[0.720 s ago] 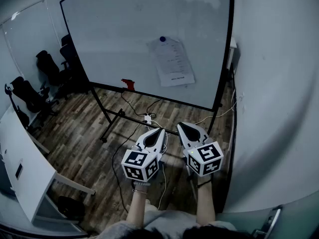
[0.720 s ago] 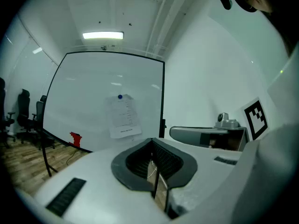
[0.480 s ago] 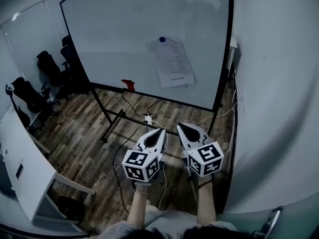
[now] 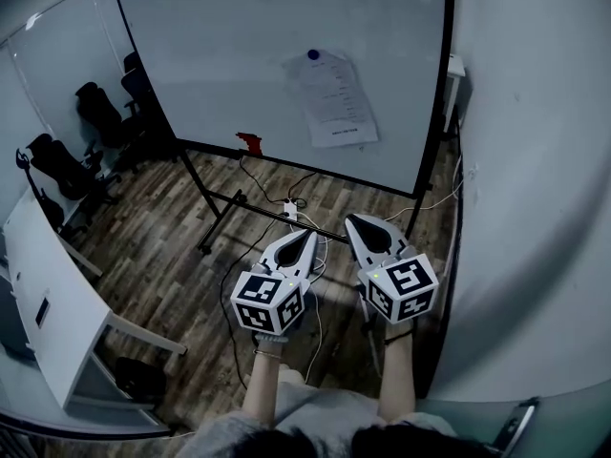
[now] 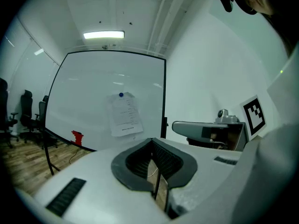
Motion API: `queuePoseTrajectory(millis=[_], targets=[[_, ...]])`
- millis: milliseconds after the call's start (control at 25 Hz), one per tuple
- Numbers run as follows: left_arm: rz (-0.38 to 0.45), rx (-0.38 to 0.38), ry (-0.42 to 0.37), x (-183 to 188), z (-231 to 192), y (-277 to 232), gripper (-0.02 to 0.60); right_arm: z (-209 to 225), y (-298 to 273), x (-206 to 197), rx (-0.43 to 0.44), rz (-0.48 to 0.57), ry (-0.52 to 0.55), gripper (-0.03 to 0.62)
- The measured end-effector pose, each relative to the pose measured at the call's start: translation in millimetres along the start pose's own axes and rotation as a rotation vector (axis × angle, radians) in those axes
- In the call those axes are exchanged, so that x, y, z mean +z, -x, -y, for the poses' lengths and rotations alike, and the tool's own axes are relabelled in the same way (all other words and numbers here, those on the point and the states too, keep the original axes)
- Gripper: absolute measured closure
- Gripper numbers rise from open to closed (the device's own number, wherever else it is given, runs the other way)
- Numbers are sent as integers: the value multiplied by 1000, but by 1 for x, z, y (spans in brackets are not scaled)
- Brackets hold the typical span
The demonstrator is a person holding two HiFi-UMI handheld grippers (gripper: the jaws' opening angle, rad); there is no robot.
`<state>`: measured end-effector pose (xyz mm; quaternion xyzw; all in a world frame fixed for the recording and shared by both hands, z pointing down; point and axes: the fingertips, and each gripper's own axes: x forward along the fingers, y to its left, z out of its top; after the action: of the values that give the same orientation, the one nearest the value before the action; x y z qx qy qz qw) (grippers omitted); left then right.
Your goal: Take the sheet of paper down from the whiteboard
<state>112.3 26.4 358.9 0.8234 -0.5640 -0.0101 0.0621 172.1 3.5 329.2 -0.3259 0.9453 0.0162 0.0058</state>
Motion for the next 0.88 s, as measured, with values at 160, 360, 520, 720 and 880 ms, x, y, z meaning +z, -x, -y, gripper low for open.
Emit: queuePoseTrajectory(millis=[160, 360, 520, 720, 880], targets=[[-2, 26, 5, 0, -15, -2, 575, -1, -11, 1, 17, 14, -1, 594], [-5, 2, -1, 1, -31, -23, 575, 7, -38, -3, 16, 11, -2, 594], [-1, -28, -1, 6, -59, -45, 575, 20, -69, -1, -14, 18, -2, 594], [-21, -54, -79, 21, -98, -70, 575, 37, -110, 4, -62, 22, -15, 594], [-23, -87, -81, 28, -130, -91, 575, 46, -142, 6, -100, 23, -14, 594]])
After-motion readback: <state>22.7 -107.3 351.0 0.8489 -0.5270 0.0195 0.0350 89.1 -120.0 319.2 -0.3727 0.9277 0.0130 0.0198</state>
